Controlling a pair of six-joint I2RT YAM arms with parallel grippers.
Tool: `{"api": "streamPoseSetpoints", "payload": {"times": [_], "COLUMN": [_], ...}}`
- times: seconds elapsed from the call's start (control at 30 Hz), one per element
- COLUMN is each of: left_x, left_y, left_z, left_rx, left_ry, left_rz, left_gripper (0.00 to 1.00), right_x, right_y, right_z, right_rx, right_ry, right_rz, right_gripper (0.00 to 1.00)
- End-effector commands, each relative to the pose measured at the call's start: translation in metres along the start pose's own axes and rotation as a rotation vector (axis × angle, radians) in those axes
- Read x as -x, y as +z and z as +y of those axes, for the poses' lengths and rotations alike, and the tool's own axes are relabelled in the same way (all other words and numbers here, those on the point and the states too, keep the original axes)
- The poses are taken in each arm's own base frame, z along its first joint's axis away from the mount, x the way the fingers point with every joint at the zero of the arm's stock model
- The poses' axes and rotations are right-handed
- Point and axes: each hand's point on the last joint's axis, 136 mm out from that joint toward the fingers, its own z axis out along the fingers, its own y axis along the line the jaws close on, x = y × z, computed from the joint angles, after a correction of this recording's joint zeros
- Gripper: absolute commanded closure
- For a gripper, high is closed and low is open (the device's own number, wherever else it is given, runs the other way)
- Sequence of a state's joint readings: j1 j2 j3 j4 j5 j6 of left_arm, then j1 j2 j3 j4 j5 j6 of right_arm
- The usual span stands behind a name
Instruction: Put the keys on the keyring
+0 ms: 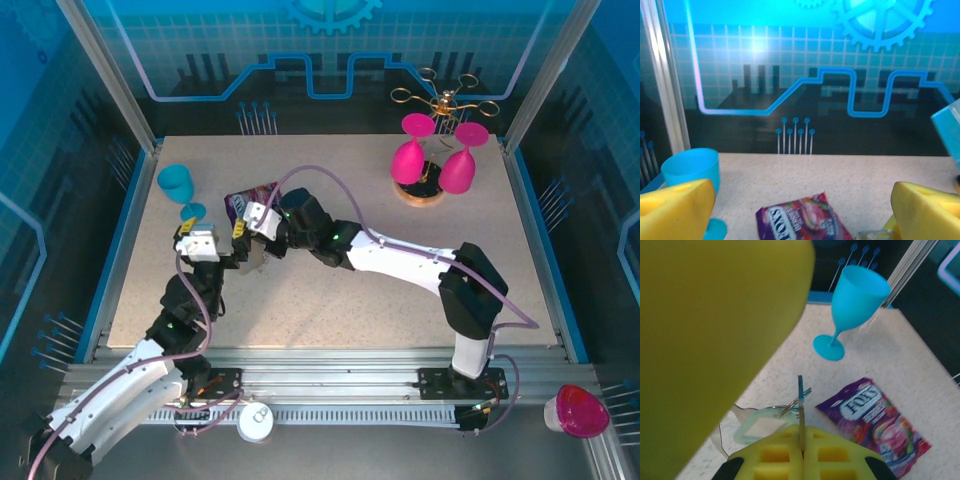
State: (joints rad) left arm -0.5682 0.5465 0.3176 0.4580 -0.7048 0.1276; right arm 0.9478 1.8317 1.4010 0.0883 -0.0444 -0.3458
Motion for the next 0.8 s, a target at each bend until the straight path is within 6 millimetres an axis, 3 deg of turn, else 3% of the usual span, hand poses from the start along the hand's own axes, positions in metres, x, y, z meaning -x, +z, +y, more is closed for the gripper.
{"api": "streamPoseSetpoints", "payload": {"times": [0.0, 0.23, 0.4, 0.5, 0.53, 0.6, 0.63, 0.7, 0.77], "left_x": [0.039, 0.026, -0.002, -0.017, -0.022, -0.027, -0.029, -0.034, -0.04], "left_y": [0.0, -0.001, 0.004, 0.006, 0.007, 0.01, 0.011, 0.015, 0.019], "left_z": [0.017, 0.02, 0.015, 0.016, 0.015, 0.014, 0.014, 0.014, 0.016], "left_rx": [0.08, 0.094, 0.083, 0.097, 0.1, 0.097, 0.102, 0.109, 0.122], "left_ry": [-0.159, -0.179, -0.201, -0.22, -0.226, -0.228, -0.228, -0.222, -0.208], "left_rz": [-0.098, -0.06, 0.023, 0.086, 0.104, 0.129, 0.142, 0.166, 0.191], "left_gripper": [0.09, 0.09, 0.1, 0.1, 0.1, 0.1, 0.1, 0.1, 0.09], "right_x": [-0.066, -0.174, -0.234, -0.267, -0.275, -0.291, -0.298, -0.306, -0.31], "right_y": [0.013, -0.062, -0.095, -0.113, -0.119, -0.133, -0.141, -0.158, -0.177], "right_z": [0.035, 0.043, 0.038, 0.021, 0.015, 0.008, 0.003, -0.006, -0.017], "right_rx": [0.068, 0.229, 0.23, 0.161, 0.136, 0.108, 0.088, 0.052, 0.002], "right_ry": [-0.231, -0.501, -0.589, -0.643, -0.66, -0.69, -0.688, -0.653, -0.616], "right_rz": [0.11, 0.339, 0.505, 0.649, 0.694, 0.769, 0.806, 0.868, 0.921], "right_gripper": [1.0, 1.0, 1.0, 1.0, 0.94, 0.67, 0.6, 0.49, 0.45]}}
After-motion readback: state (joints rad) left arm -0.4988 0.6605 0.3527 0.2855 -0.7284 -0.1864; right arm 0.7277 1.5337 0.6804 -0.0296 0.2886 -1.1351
